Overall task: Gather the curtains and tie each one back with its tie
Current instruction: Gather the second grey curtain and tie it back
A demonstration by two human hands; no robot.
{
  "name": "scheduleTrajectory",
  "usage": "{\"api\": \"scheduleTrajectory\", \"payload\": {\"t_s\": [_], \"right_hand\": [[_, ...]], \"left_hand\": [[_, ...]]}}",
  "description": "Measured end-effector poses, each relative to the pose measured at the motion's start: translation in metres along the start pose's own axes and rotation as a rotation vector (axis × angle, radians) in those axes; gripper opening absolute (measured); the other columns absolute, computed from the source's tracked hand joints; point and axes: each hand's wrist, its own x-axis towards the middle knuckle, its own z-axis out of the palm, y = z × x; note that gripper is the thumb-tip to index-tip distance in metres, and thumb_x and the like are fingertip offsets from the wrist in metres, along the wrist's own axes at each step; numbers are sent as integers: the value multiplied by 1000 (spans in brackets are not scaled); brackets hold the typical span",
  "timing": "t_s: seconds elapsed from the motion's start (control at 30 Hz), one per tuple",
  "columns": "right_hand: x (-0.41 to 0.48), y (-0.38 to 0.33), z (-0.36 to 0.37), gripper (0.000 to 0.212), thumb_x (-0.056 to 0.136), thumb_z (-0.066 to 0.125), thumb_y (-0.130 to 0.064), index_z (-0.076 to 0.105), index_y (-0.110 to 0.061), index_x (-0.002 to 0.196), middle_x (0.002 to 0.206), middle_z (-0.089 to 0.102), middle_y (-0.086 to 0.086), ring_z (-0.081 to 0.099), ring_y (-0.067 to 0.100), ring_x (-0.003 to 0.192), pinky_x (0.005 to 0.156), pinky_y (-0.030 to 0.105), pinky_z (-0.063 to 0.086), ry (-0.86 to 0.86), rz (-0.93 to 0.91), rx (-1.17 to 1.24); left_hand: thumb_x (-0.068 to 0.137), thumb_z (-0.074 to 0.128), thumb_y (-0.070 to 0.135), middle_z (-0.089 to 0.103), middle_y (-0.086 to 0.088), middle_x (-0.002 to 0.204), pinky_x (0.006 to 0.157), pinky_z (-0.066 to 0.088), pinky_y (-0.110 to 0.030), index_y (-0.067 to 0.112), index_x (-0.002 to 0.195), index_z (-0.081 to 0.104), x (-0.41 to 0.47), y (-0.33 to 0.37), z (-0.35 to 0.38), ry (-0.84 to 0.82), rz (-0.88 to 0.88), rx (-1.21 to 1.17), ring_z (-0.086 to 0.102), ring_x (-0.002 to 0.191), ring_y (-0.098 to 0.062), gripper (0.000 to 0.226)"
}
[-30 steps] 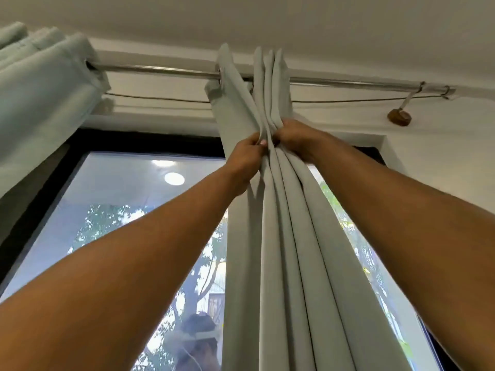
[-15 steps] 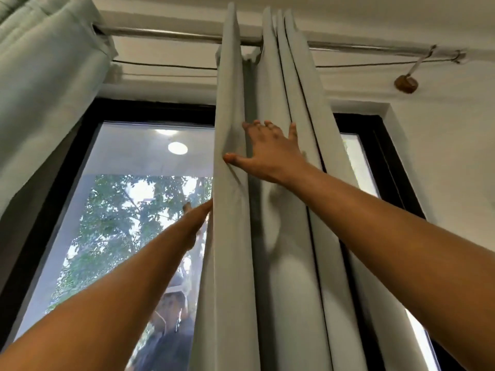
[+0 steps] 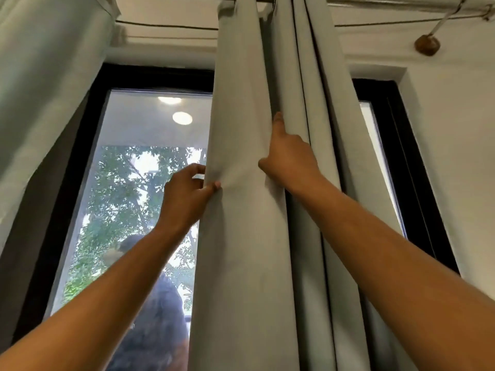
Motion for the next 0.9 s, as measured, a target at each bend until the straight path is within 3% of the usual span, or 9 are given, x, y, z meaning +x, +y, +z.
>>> {"api": "scheduleTrajectory", "payload": {"t_s": [0.17,0.33,0.47,0.57,0.63,0.7,0.77,0.83,0.9], "right_hand": [[-76,13,19,78,89,57,-18,9,-13,151,105,62,10,44,14,71,64,25,39,-79,41,79],[-144,1,40,63,96,43,-13,13,-16,151,101,65,11,53,19,69,63,29,43,-6,54,69],[-172,-14,51,63,97,36,-7,5,-14,151,141,46,11,59,28,102,81,38,49,-7,-74,116],[-182,-19,55,61,99,40,-11,6,-11,150,146,41,13,57,26,115,88,38,51,-50,-139,164],[-183,-17,54,61,93,50,-7,22,-5,147,138,51,16,63,28,106,79,36,54,-12,-174,145],[-184,-15,52,58,89,55,-5,33,-3,143,126,60,18,68,29,95,74,35,56,0,-180,140],[-181,-12,48,50,98,45,-14,31,-12,146,131,56,14,63,29,104,90,38,53,-118,-177,186],[-177,1,44,41,101,37,-26,39,-19,142,129,59,7,61,27,103,91,39,51,-178,-212,198],[-168,14,38,43,99,38,-37,45,-21,138,131,59,2,58,25,111,91,34,46,-134,-201,237]], "left_hand": [[84,68,13,66,18,89,67,46,-1,27,114,67,-61,9,-4,62,134,135,63,65,10,33],[86,64,11,74,7,103,86,53,-22,25,123,66,-101,3,9,37,159,134,70,86,-3,41],[82,60,22,73,10,104,87,52,-20,28,121,68,-112,2,16,50,149,62,65,91,10,40],[88,66,13,71,22,97,89,54,-21,32,117,68,-115,3,19,43,111,-63,67,95,6,35],[91,63,11,69,31,85,80,55,-17,42,107,67,-116,7,20,24,76,-148,69,88,4,36],[94,61,17,75,17,82,70,60,-26,39,94,73,-115,12,22,-3,-34,-295,73,83,-6,25],[87,68,34,77,4,79,69,61,-37,34,83,75,-111,17,22,-18,-87,-329,74,81,-12,8],[74,79,42,77,1,79,76,59,-40,34,84,74,-102,19,24,-10,-84,-216,74,81,-11,14],[77,80,31,77,-3,80,81,57,-37,27,91,76,-93,21,28,-5,-67,-69,73,82,-14,15]]}}
